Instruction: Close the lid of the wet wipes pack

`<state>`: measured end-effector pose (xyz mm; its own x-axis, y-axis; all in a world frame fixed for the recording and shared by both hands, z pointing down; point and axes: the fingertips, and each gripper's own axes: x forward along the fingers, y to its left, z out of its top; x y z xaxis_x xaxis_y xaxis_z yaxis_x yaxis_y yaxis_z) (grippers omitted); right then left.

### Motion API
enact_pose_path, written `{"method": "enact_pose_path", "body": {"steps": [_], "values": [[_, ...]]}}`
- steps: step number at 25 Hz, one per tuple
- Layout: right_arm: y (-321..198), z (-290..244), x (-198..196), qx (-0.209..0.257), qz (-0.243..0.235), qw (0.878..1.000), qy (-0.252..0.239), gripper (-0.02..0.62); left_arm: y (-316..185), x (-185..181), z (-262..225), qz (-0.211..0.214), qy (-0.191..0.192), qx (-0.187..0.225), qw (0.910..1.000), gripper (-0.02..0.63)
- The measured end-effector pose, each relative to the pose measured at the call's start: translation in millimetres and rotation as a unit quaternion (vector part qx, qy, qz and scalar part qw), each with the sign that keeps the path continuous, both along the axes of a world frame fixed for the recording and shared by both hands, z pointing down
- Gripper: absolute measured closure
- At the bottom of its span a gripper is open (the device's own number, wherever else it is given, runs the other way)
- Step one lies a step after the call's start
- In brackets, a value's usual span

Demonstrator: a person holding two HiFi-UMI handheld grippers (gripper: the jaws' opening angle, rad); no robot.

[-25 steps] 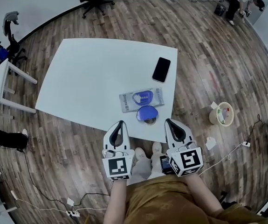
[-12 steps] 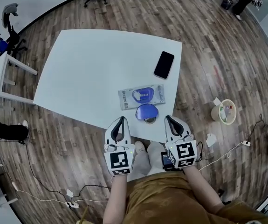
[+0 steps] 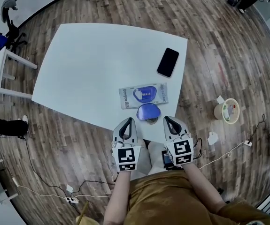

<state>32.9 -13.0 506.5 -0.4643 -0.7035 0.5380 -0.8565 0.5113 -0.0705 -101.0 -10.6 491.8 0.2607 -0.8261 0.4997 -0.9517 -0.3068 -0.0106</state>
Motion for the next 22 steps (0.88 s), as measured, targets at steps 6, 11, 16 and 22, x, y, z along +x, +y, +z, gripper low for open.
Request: {"method": "enact_pose_path", "body": {"steps": [6,11,16,22], "values": [[1.6,17.5,0.4,-0.018,-0.008,1.000,0.006,0.587,8.2,3.7,28.7,-0.005,0.009,-0.039,0.9992,0.612],[-0.6,31.1,-4.3,-0.034,-0.014,0.999,0.013,0.588,10.4,-0.6,50.6,-0.009,0.012,-0.074,0.9971,0.612],[-3.2,40.7,0.1,-0.040,-0.012,0.999,0.023,0.588,11.9,-0.7,76.7,-0.010,0.006,-0.118,0.9930,0.612],[-7.5,48.9,7.5,-0.049,-0.006,0.998,0.031,0.587,6.6,8.7,85.1,0.005,0.013,-0.135,0.9908,0.612]]}}
